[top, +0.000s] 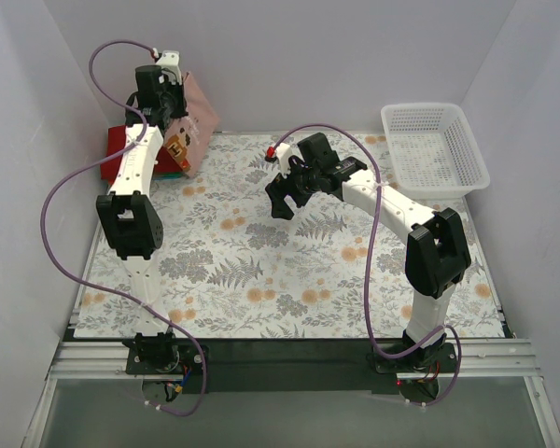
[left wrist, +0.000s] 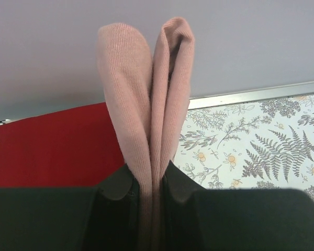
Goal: Fold and stack the t-shirts
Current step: Neatly place the folded tshirt to the corner
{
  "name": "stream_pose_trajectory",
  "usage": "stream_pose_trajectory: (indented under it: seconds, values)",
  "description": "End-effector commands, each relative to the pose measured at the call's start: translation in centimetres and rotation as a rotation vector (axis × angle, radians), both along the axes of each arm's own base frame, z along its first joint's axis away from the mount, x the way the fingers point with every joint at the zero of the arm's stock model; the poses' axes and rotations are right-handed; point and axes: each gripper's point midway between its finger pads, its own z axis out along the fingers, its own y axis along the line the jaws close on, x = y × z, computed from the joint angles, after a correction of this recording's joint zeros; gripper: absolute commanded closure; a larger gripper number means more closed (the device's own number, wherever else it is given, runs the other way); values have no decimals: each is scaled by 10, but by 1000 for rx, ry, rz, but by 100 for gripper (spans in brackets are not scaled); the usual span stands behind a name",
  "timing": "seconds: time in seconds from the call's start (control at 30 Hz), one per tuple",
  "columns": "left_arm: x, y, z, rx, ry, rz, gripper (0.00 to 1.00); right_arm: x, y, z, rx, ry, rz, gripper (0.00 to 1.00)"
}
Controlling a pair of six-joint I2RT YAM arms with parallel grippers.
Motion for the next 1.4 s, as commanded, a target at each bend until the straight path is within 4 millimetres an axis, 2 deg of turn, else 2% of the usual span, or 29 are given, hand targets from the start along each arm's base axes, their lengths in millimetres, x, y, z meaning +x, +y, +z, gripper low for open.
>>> stream_pose_trajectory:
  seconds: [0.0, 0.23, 0.37, 0.4, 0.73, 0.97, 1.1, 1.23, 1.37]
  values:
    - [-26, 4, 99, 18, -184, -7, 100, 3, 4, 12, 34, -14, 1, 2]
    - [-32, 6, 110, 40, -201, -7, 100, 3, 5, 15, 37, -19, 1, 2]
    - [-31, 7, 108, 49, -194, -7, 100, 3, 4, 14, 35, -16, -3, 2]
    - [-30, 24, 106, 53, -191, 20, 100, 4, 3, 13, 33, -16, -4, 2]
    - [-18, 44, 79, 67, -150, 45, 100, 5, 2, 10, 23, -13, -12, 2]
    - [-3, 60, 49, 86, -113, 49, 100, 6, 3, 5, 15, -4, -12, 2]
    - [7, 76, 32, 96, -98, 68, 100, 7, 3, 4, 14, -2, -15, 2]
    - [13, 89, 24, 115, -98, 84, 100, 7, 4, 1, 12, 6, -12, 2]
    - [16, 105, 25, 135, -121, 122, 100, 7, 5, -2, 11, 17, -11, 2]
